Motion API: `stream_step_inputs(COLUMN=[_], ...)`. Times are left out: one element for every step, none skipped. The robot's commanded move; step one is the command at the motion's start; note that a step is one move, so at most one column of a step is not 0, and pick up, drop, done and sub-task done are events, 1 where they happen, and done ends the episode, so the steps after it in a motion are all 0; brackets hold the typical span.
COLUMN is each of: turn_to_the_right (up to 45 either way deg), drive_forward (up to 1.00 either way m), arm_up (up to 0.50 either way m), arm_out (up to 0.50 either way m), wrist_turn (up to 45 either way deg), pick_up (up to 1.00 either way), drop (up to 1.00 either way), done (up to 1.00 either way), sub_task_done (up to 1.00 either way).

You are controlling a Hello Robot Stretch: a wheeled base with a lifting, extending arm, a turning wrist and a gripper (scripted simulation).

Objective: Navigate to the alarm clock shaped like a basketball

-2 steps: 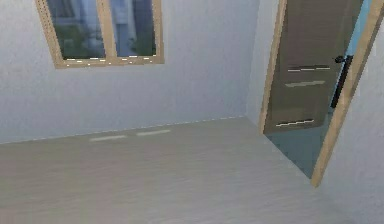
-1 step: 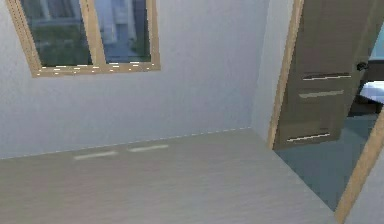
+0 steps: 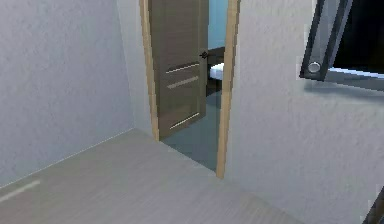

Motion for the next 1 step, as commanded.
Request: stream_step_inputs(turn_to_the_right=[0.0], drive_forward=[0.30], arm_up=[0.00], arm_out=[0.00], wrist_turn=[0.0], pick_up=[0.00], drop=[0.00], done=[0.00], sub_task_done=[0.00])
